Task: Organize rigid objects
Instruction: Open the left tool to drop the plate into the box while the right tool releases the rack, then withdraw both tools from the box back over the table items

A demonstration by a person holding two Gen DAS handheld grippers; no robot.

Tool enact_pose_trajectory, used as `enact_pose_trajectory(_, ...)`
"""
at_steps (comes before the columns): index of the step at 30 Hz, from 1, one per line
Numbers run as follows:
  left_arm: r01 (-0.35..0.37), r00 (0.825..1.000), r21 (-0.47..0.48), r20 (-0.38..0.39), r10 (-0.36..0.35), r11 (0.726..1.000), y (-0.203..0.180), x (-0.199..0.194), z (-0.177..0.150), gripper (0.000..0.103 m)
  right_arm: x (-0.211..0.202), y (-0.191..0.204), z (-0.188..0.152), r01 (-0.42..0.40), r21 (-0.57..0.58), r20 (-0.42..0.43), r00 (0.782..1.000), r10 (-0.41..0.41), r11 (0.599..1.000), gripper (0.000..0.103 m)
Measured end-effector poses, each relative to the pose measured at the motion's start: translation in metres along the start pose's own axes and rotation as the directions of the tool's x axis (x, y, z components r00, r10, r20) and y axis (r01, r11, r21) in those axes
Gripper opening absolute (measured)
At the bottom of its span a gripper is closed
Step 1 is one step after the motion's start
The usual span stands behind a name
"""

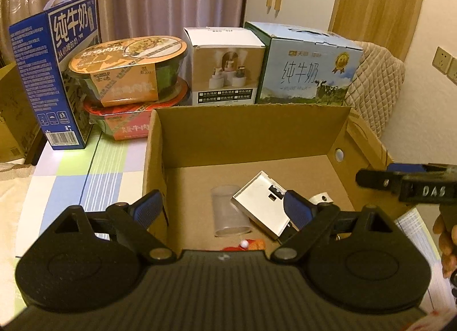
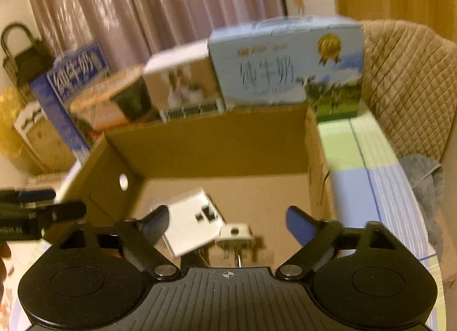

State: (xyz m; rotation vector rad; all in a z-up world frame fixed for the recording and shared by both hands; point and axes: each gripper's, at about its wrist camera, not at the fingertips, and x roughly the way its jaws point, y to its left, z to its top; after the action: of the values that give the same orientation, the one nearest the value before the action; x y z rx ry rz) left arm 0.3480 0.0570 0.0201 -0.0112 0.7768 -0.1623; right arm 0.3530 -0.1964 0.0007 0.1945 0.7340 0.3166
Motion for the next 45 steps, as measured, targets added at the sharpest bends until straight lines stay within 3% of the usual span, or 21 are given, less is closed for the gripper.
enact_pose_trajectory(11, 0.003, 0.999, -0.036, 0.037, -0.001, 0.999, -0.008, -0.058, -0.036, 0.090, -0.076, 0.014, -0.018, 0.023, -0.011, 0.051, 0.998, -0.022, 1.000, 0.088)
enact_pose_trajectory(26, -0.043, 0.999, -0.110, 0.027, 0.047, 0.993, -0.014, -0.155, -0.122, 0.094, -0.185, 0.044, -0.117, 0.030, 0.054, 0.023, 0.999, -0.031, 0.998, 0.089)
enact_pose_trajectory(37, -0.070, 0.997, -0.099, 0.009, 0.072, 0.993, -0.028, -0.201, -0.171, 0.097, -0.225, 0.057, -0.171, 0.036, 0.046, -0.018, 0.999, -0.035, 0.998, 0.089)
enact_pose_trajectory(45, -0.072, 0.997, -0.113, -0.020, 0.070, 0.991, -0.029, -0.209, -0.192, 0.098, -0.238, 0.057, -0.184, 0.037, 0.050, -0.025, 0.999, -0.036, 0.998, 0.089)
